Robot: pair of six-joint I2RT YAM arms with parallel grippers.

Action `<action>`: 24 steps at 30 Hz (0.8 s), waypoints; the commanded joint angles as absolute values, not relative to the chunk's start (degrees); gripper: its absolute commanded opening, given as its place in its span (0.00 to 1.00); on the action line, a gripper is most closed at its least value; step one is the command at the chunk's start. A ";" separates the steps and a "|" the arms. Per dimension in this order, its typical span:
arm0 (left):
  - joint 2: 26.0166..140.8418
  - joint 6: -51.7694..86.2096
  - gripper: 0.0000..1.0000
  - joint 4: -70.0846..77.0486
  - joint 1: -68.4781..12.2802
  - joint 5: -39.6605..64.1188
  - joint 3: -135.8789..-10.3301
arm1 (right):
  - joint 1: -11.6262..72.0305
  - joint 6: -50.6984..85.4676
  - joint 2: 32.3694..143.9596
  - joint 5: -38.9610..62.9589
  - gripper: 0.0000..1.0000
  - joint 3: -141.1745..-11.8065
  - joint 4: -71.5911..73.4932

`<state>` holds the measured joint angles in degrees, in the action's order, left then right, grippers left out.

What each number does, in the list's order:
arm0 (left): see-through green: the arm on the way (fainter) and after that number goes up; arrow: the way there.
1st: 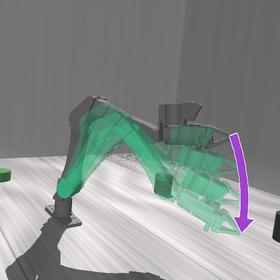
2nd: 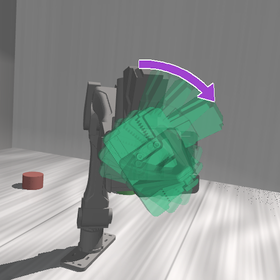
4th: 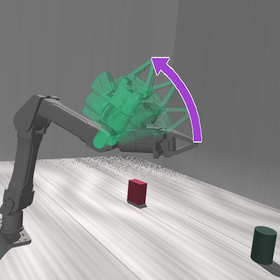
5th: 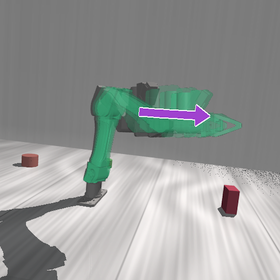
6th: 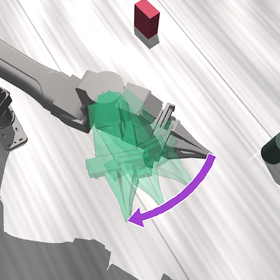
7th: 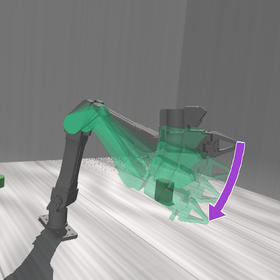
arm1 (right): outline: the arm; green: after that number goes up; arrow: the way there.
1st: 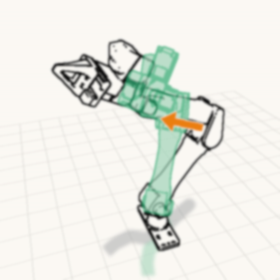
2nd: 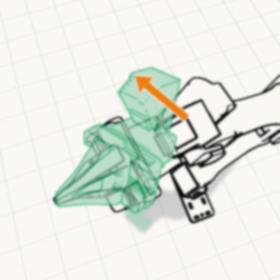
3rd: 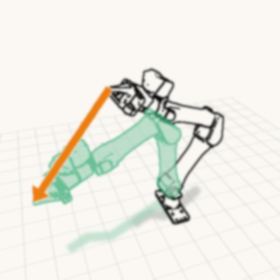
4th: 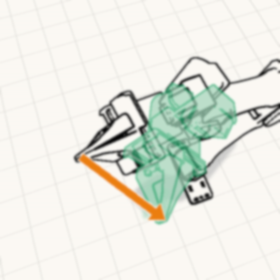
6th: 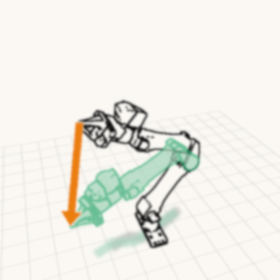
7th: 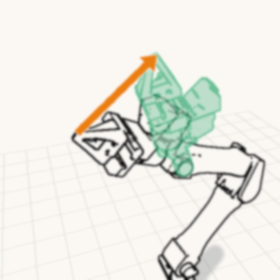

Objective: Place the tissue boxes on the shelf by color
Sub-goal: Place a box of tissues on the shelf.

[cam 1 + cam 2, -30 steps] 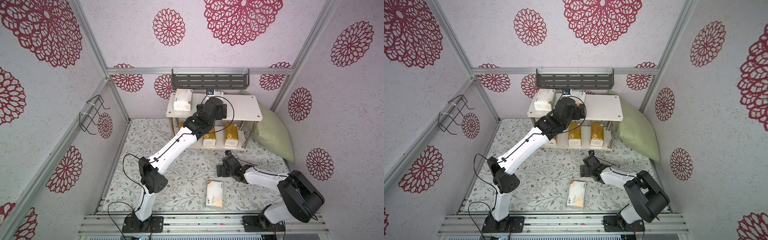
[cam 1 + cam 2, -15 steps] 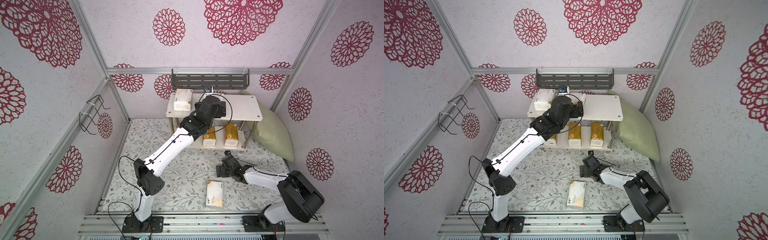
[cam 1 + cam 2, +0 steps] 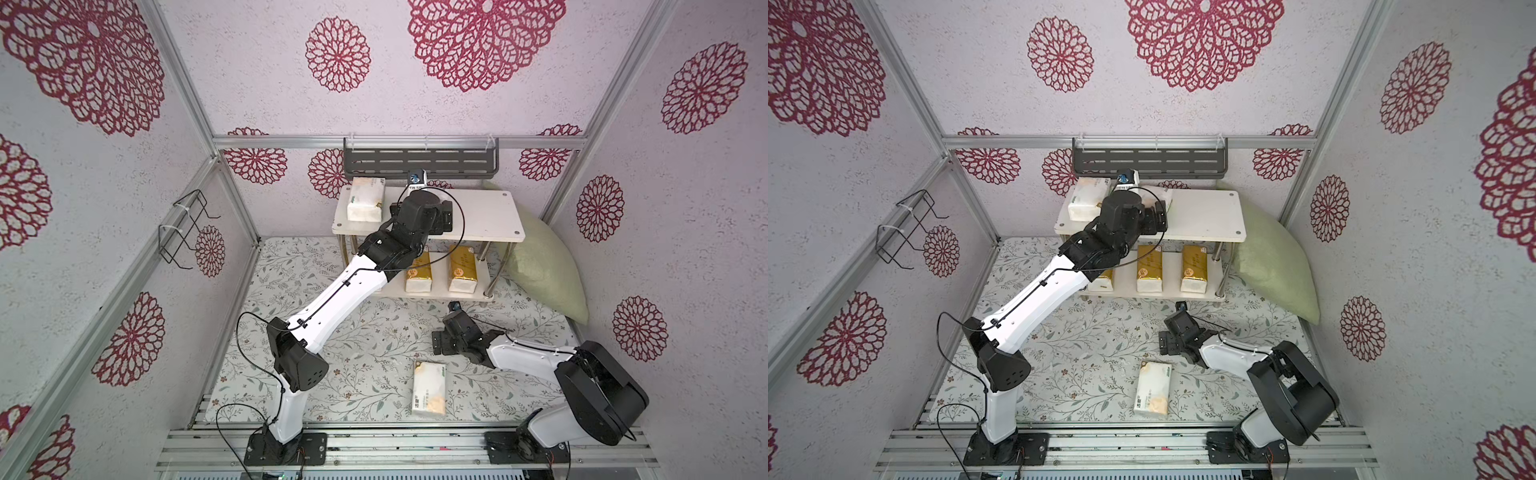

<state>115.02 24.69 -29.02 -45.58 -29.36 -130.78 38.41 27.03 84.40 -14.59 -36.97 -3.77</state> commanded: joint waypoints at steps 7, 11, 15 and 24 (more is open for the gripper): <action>116.09 22.94 0.97 -28.66 -44.99 -28.29 -136.09 | 39.52 26.24 80.28 -15.31 0.99 -39.40 -5.61; 117.27 23.35 0.97 -30.02 -44.63 -28.74 -137.26 | 42.17 23.86 76.57 -15.29 0.99 -41.76 -7.29; 116.50 23.55 0.97 -29.27 -44.40 -28.56 -135.70 | 44.15 22.09 71.35 -14.91 0.98 -45.09 -9.59; 108.02 23.26 0.97 -25.91 -44.46 -27.82 -128.99 | 44.73 17.63 65.44 -12.03 0.94 -52.12 -16.11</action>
<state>113.86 23.90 -28.84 -44.84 -28.60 -129.91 44.47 20.40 66.70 -12.97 -49.91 -12.10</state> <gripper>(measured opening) 0.974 0.945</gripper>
